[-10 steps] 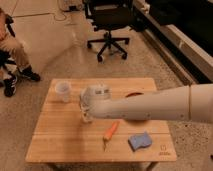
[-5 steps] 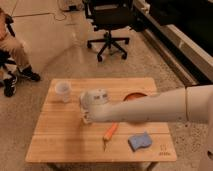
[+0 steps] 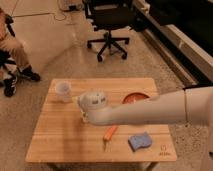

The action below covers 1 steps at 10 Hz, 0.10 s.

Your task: Stand the bottle upright

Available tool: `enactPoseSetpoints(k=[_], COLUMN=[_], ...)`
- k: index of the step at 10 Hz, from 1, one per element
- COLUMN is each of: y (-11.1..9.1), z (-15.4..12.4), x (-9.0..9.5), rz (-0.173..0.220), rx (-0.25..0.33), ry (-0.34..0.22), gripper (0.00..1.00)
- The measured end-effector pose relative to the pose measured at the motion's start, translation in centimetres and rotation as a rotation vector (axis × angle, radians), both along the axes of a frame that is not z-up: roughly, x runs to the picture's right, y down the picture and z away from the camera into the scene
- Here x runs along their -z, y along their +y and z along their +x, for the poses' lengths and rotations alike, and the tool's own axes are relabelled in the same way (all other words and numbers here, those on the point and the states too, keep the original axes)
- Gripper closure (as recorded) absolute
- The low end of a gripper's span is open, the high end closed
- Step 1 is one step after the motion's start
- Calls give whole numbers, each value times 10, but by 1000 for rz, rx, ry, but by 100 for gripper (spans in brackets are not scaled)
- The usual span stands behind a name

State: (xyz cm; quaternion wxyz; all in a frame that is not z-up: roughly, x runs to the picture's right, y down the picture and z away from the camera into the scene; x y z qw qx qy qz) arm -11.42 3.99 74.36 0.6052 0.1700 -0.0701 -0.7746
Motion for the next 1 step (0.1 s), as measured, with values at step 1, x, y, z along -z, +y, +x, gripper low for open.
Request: enactPoseSetpoints(k=[1], y=[-1], z=[-1], x=[2], rz=[-3], rx=[1], ry=[-4], gripper=[26])
